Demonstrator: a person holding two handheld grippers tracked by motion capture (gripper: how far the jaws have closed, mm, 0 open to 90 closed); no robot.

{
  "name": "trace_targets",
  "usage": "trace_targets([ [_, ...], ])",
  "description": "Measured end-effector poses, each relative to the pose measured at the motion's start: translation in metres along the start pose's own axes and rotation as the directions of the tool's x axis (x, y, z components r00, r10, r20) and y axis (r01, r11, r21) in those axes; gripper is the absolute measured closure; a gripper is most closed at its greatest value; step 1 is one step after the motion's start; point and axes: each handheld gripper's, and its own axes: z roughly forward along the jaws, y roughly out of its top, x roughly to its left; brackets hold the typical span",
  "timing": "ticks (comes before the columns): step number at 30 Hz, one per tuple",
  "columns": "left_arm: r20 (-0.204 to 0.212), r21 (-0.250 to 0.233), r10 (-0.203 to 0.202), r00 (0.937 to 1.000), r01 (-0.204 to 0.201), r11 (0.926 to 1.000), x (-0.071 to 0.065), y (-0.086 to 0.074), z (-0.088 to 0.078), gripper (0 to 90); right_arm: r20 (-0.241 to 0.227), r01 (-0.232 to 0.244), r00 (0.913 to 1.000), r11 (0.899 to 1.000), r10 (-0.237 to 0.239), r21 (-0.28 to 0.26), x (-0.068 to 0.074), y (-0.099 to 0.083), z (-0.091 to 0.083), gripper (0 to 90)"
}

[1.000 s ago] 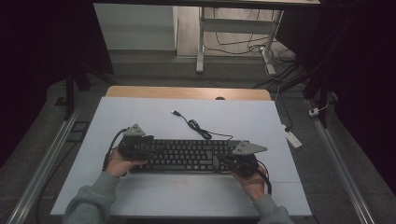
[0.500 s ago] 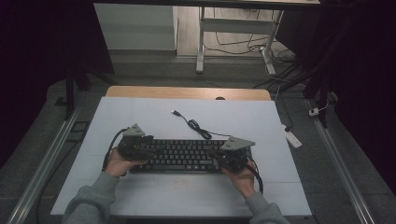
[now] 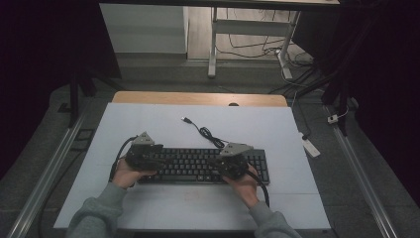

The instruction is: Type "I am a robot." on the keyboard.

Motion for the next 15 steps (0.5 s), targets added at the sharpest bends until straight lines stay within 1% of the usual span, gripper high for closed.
trace_targets([
  [3, 0.0, 0.001, 0.0, 1.0, 0.0, 1.0, 0.0, 0.0, 0.0, 31.3, -0.003, 0.018, 0.9998, 1.0, -0.018, 0.022, 0.003, 0.003, 0.012, 89.1],
  [6, 0.001, 0.004, 0.001, 1.0, -0.001, 1.0, 0.0, 0.0, 0.001, 31.3, -0.002, 0.025, 0.9997, 0.999, -0.024, 0.046, 0.003, 0.005, 0.022, 89.1],
  [9, 0.0, 0.007, 0.004, 1.0, -0.004, 1.0, 0.0, 0.0, 0.001, 31.2, -0.005, 0.016, 0.9999, 0.998, -0.016, 0.054, 0.003, 0.007, 0.032, 89.1],
  [15, -0.003, 0.008, 0.005, 1.0, -0.005, 1.0, 0.001, -0.001, 0.001, 31.1, 0.014, 0.03, 0.9994, 0.996, -0.031, 0.086, 0.001, 0.011, 0.046, 89.1],
])
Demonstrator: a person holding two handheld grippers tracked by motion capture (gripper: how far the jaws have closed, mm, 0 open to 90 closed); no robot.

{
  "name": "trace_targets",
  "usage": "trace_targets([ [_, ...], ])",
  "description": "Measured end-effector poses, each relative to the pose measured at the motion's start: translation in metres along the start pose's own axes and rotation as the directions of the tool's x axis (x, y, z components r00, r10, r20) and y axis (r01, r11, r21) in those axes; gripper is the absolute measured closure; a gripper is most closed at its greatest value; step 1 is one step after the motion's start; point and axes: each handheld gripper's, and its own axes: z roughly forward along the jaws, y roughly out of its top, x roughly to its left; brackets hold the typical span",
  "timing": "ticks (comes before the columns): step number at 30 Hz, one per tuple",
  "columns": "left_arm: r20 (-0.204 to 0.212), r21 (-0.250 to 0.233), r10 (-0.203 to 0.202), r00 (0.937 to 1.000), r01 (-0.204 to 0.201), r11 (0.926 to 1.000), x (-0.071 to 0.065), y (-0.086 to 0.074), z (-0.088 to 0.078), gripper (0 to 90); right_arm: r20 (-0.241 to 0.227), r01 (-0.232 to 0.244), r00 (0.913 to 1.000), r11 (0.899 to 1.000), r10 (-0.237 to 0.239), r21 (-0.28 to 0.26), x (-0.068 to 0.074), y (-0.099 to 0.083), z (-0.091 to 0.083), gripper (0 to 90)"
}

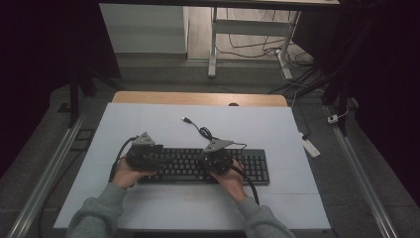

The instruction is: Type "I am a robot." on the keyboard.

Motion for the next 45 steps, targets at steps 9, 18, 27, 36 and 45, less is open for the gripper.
trace_targets([
  [9, -0.004, 0.0, -0.002, 1.0, 0.002, 1.0, 0.0, 0.0, -0.001, 30.9, 0.009, -0.005, 0.9999, 1.0, 0.005, 0.007, -0.003, 0.002, 0.008, 89.0],
  [18, -0.005, 0.004, 0.005, 1.0, -0.005, 1.0, 0.0, 0.0, -0.001, 30.7, 0.016, 0.004, 0.9999, 1.0, -0.004, 0.021, -0.003, 0.002, 0.012, 89.1],
  [27, -0.006, 0.004, 0.006, 1.0, -0.006, 1.0, 0.0, 0.0, -0.001, 30.6, 0.02, 0.017, 0.9996, 1.0, -0.017, 0.025, 0.0, 0.004, 0.012, 89.5],
  [36, -0.008, 0.0, -0.002, 1.0, 0.002, 1.0, 0.001, -0.001, -0.001, 30.5, 0.022, -0.003, 0.9998, 0.999, 0.003, -0.035, -0.003, 0.003, -0.009, 83.6],
  [45, -0.012, -0.002, -0.004, 0.9999, 0.004, 1.0, 0.001, -0.001, -0.001, 30.4, 0.044, -0.04, 0.9981, 0.997, 0.043, -0.061, -0.01, -0.013, -0.035, 67.9],
])
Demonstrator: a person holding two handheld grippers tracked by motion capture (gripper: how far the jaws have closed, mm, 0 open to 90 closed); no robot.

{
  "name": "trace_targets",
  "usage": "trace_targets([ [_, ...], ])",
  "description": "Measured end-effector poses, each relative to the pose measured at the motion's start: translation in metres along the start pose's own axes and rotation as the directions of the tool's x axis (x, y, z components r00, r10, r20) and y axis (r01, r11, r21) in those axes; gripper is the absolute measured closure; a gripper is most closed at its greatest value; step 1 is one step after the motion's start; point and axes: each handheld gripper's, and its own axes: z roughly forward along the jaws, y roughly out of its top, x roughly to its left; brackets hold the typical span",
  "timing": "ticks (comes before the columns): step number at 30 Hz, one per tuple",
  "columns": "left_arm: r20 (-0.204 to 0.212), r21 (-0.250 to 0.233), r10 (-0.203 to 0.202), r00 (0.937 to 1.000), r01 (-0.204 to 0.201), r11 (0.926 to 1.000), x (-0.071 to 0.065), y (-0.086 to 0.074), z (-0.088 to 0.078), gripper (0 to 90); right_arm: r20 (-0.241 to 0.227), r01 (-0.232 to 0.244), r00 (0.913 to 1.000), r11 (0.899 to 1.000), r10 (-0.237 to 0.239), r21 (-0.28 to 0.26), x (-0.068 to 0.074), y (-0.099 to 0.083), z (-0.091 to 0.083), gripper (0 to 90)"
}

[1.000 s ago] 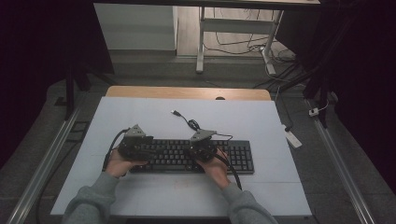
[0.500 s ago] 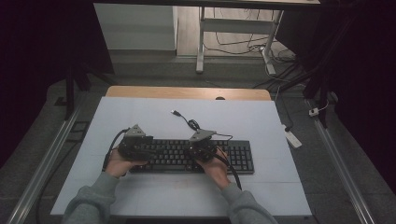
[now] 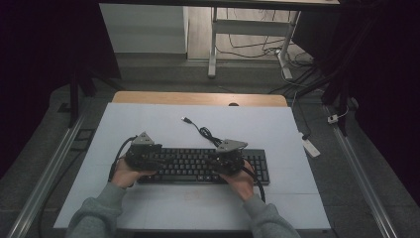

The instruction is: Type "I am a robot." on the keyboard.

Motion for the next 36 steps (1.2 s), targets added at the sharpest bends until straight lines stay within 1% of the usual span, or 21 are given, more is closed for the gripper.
trace_targets([
  [3, -0.001, 0.0, 0.0, 1.0, 0.0, 1.0, 0.0, 0.0, 0.0, 30.4, 0.003, -0.009, 1.0, 1.0, 0.009, -0.012, -0.004, -0.004, -0.009, 64.9],
  [7, -0.003, 0.0, -0.001, 1.0, 0.001, 1.0, 0.0, 0.0, 0.0, 30.3, 0.01, -0.003, 0.9999, 1.0, 0.004, -0.02, -0.007, -0.011, -0.021, 62.4],
  [9, -0.005, 0.0, -0.002, 1.0, 0.002, 1.0, 0.0, 0.0, -0.001, 30.3, 0.014, 0.001, 0.9999, 1.0, 0.0, -0.022, -0.008, -0.015, -0.027, 61.6],
  [15, -0.01, 0.003, -0.002, 1.0, 0.002, 1.0, 0.001, 0.0, 0.0, 30.4, 0.027, -0.01, 0.9996, 0.999, 0.011, -0.035, -0.013, -0.024, -0.042, 60.1],
  [22, -0.013, 0.012, 0.008, 0.9999, -0.008, 0.9999, 0.001, 0.0, 0.001, 30.7, 0.033, -0.011, 0.9994, 0.999, 0.012, -0.041, -0.015, -0.026, -0.045, 59.0],
  [27, -0.015, 0.011, 0.004, 0.9999, -0.003, 0.9999, -0.001, 0.0, 0.001, 31.3, 0.034, -0.008, 0.9994, 0.999, 0.009, -0.033, -0.014, -0.027, -0.045, 58.7],
  [36, -0.012, 0.022, 0.007, 0.9999, -0.007, 0.9997, -0.002, 0.0, 0.002, 32.6, 0.032, -0.001, 0.9995, 0.999, 0.002, -0.032, -0.014, -0.026, -0.044, 58.5],
])
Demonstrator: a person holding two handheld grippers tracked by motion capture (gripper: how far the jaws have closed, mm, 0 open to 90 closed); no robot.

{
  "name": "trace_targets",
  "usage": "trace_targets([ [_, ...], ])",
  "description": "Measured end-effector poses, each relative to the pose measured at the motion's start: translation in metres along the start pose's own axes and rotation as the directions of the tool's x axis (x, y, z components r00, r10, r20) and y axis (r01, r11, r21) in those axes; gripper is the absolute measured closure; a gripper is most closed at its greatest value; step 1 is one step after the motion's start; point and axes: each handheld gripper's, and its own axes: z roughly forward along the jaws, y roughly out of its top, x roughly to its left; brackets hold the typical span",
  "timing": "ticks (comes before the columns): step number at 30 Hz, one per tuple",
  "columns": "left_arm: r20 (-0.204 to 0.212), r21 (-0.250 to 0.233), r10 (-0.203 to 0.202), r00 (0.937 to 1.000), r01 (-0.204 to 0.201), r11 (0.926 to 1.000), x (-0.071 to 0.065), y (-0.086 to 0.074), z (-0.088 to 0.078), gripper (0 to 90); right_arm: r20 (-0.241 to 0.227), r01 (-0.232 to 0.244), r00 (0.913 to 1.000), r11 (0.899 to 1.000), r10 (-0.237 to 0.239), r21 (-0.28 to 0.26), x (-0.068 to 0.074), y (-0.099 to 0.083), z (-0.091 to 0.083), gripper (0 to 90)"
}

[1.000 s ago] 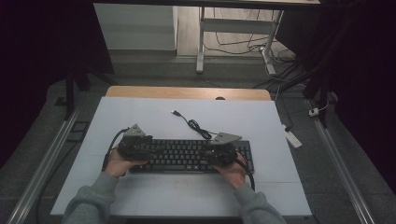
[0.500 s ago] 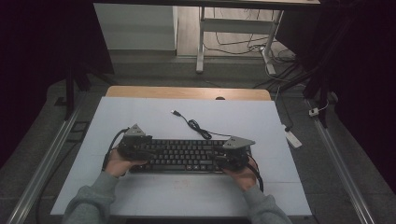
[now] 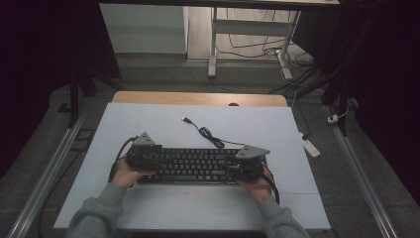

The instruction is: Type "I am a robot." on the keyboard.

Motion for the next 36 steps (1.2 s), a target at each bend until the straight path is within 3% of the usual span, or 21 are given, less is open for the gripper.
trace_targets([
  [8, 0.018, 0.029, 0.07, 0.9974, -0.07, 0.9971, -0.013, 0.001, 0.007, 46.5, 0.0, 0.0, 1.0, 1.0, 0.0, -0.006, 0.0, 0.0, -0.001, 58.4],
  [21, 0.076, 0.061, 0.118, 0.9901, -0.123, 0.9906, -0.022, 0.0, 0.015, 88.5, 0.0, 0.003, 1.0, 1.0, -0.003, -0.001, -0.001, 0.0, 0.0, 58.3],
  [29, 0.096, 0.095, 0.152, 0.9837, -0.161, 0.9824, -0.029, -0.001, 0.024, 89.0, 0.002, 0.002, 1.0, 1.0, -0.002, 0.002, 0.0, 0.0, 0.0, 58.1],
  [36, 0.102, 0.125, 0.157, 0.9823, -0.169, 0.9777, -0.032, -0.004, 0.032, 89.0, 0.005, 0.004, 1.0, 1.0, -0.004, 0.01, 0.0, 0.0, 0.001, 58.0],
])
